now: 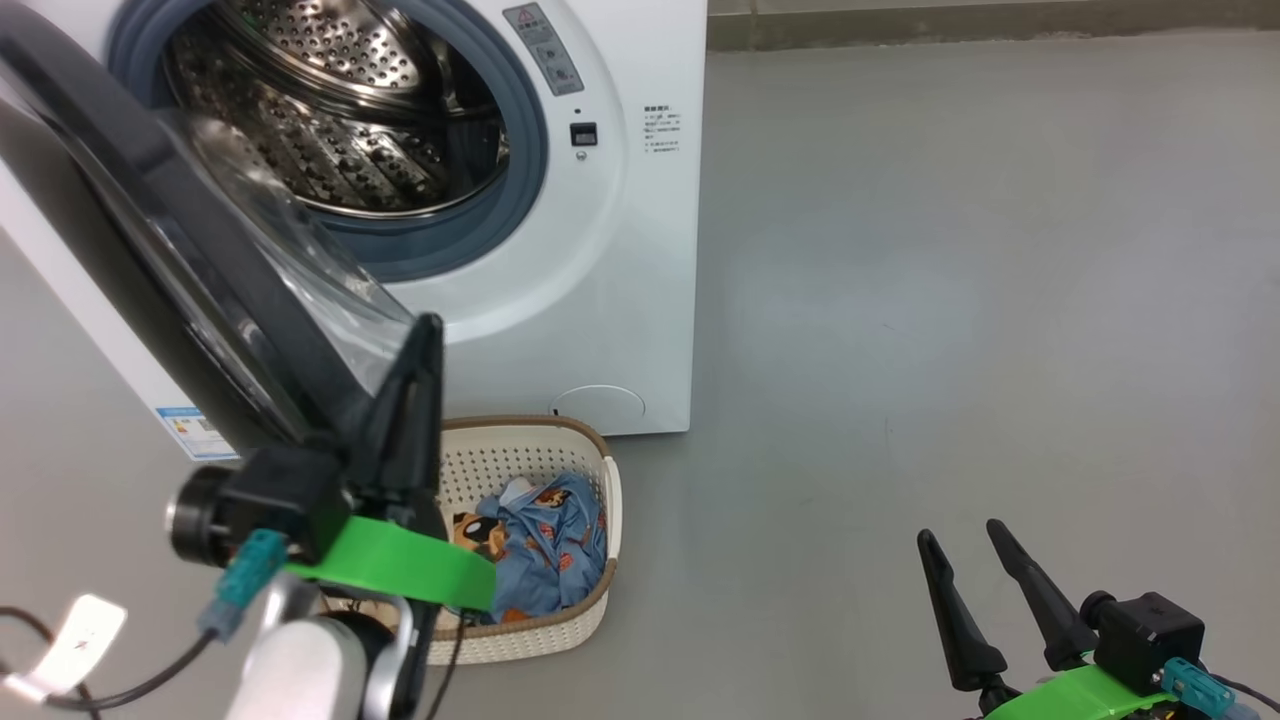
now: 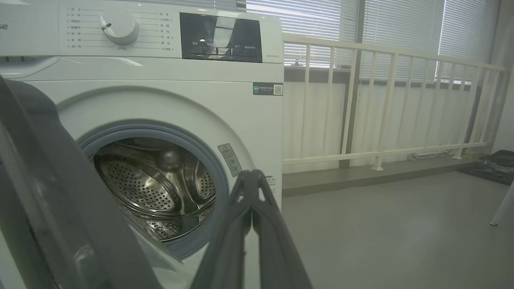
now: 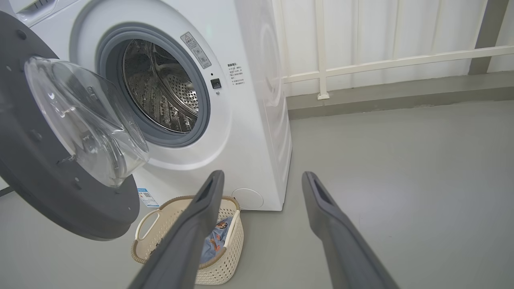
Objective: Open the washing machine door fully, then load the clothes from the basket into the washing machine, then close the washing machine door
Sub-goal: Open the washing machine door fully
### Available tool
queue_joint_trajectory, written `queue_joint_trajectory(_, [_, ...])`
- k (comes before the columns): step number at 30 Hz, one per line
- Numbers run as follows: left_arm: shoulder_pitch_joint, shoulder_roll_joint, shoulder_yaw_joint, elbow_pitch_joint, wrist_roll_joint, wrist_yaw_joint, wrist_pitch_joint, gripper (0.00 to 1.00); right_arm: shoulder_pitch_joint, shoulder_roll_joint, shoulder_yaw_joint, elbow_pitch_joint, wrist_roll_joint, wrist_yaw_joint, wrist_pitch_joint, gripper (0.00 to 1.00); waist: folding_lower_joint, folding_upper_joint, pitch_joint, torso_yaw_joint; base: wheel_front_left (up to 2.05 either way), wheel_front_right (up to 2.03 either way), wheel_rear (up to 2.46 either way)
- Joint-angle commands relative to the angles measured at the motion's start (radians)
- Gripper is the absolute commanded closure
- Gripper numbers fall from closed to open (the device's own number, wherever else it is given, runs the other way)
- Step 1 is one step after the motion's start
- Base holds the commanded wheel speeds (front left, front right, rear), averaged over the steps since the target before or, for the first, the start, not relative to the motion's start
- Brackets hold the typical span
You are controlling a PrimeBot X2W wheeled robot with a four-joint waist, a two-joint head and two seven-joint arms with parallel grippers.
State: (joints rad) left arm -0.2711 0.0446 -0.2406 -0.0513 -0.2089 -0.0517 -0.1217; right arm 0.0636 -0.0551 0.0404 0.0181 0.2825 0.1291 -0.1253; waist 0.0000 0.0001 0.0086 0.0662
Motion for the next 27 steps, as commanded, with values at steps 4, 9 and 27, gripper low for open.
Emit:
queue_joint_trajectory(4, [-0.041, 0.009, 0.010, 0.012, -0.017, -0.005, 0.009, 1.00, -0.033, -0.001, 0.024, -0.019, -0.011, 0.002, -0.014, 0.00, 0.0000, -0.0001, 0.005, -0.008, 0.00, 0.00, 0.00])
queue_joint_trajectory(9, [-0.043, 0.008, -0.013, 0.117, -0.038, -0.005, 0.019, 1.00, -0.039, 0.000, 0.027, -0.008, -0.011, 0.002, -0.022, 0.00, 0.0000, -0.0001, 0.011, -0.020, 0.00, 0.00, 0.00])
queue_joint_trajectory(27, [-0.053, 0.010, 0.008, 0.348, -0.116, 0.008, -0.015, 1.00, -0.044, 0.003, 0.023, 0.011, -0.011, 0.002, -0.025, 0.00, 0.0000, -0.0001, 0.022, -0.029, 0.00, 0.00, 0.00])
